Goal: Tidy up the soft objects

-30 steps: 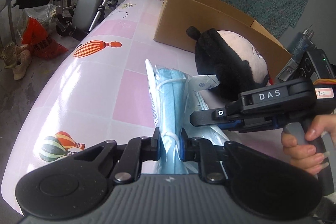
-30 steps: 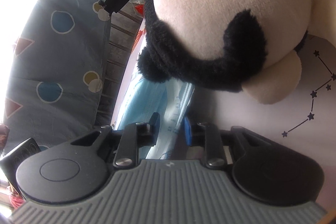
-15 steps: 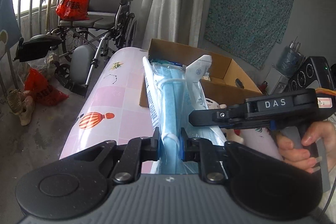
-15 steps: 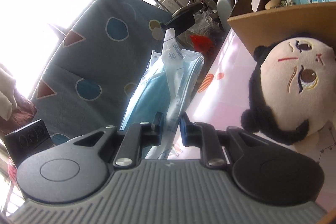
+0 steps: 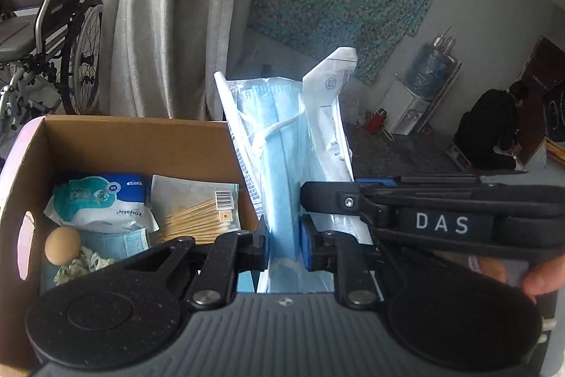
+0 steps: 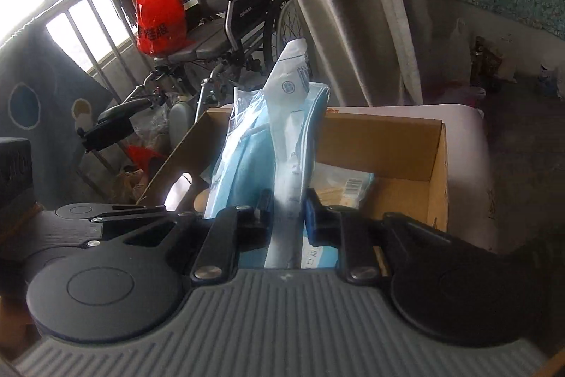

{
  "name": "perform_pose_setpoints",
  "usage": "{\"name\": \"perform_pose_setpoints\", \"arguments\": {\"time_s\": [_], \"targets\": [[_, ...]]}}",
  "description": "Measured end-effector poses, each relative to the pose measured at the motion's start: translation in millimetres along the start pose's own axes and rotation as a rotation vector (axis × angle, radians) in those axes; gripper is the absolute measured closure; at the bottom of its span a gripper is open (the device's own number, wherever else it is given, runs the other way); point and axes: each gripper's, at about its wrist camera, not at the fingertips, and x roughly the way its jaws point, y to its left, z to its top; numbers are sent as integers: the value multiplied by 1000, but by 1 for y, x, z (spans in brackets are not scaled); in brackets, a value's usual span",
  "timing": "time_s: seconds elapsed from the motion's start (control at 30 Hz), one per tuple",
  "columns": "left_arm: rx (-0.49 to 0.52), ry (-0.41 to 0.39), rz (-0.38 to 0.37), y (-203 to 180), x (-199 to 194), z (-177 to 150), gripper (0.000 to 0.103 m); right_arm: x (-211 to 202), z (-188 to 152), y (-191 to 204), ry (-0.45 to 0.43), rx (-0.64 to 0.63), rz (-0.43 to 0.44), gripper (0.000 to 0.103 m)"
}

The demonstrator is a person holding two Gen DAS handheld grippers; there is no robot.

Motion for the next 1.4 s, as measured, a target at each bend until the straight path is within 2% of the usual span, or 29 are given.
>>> {"name": "perform_pose_setpoints", "arguments": {"time_s": [0.03, 0.13, 0.27, 0.33, 0.43, 0.5, 0.53, 0.6, 0.63, 0.7, 0.73, 0.77, 0.83, 0.87, 0.9, 1.1, 1.17, 1.2, 1.27, 1.4], "targets": [[25, 28, 14, -3, 26, 9, 85, 17, 6, -9, 21, 11, -36, 85], [7, 116, 9, 2, 81, 25, 85, 64, 15, -33, 86, 56, -99, 85], [-32, 180, -19, 19, 122, 22, 85, 100, 14, -56, 160, 80, -139, 86], [-25, 251, -29, 28, 143, 18, 84, 125, 10, -52, 228, 76, -167, 86], [-45, 298, -23, 36, 164, 5, 82, 139, -5, -49, 277, 38, -214, 85], [-45, 310, -11, 38, 177, -2, 75, 152, -8, -48, 315, -19, -268, 84], [-66, 350, -18, 40, 186, -5, 71, 155, -7, -48, 330, -34, -297, 83], [-100, 418, -44, 43, 199, -7, 66, 153, -6, -48, 327, -50, -294, 79], [-88, 419, -21, 43, 201, -6, 64, 151, -5, -46, 323, -67, -307, 75], [-24, 384, -12, 38, 194, -2, 50, 140, -2, -42, 294, -138, -303, 75], [-12, 364, -17, 37, 188, 1, 50, 131, 0, -43, 278, -151, -318, 75], [-14, 348, -16, 38, 184, 3, 54, 124, 1, -46, 262, -154, -320, 76], [-36, 336, -39, 41, 172, 9, 74, 112, 3, -52, 249, -142, -297, 76], [-56, 342, -62, 43, 166, 10, 98, 109, 2, -54, 250, -139, -285, 77], [-79, 360, -76, 45, 165, 9, 101, 109, 1, -54, 253, -137, -277, 77], [-95, 449, -16, 42, 208, -6, 102, 116, -15, -50, 300, -145, -237, 80], [-175, 481, -38, 51, 219, -9, 101, 121, -18, -51, 299, -147, -240, 86], [-203, 457, -29, 56, 220, -8, 100, 121, -19, -51, 298, -146, -236, 86], [-159, 432, 20, 56, 221, -6, 100, 123, -18, -49, 299, -132, -230, 86], [-197, 389, -27, 55, 204, -6, 96, 126, -18, -48, 301, -136, -225, 86]]}}
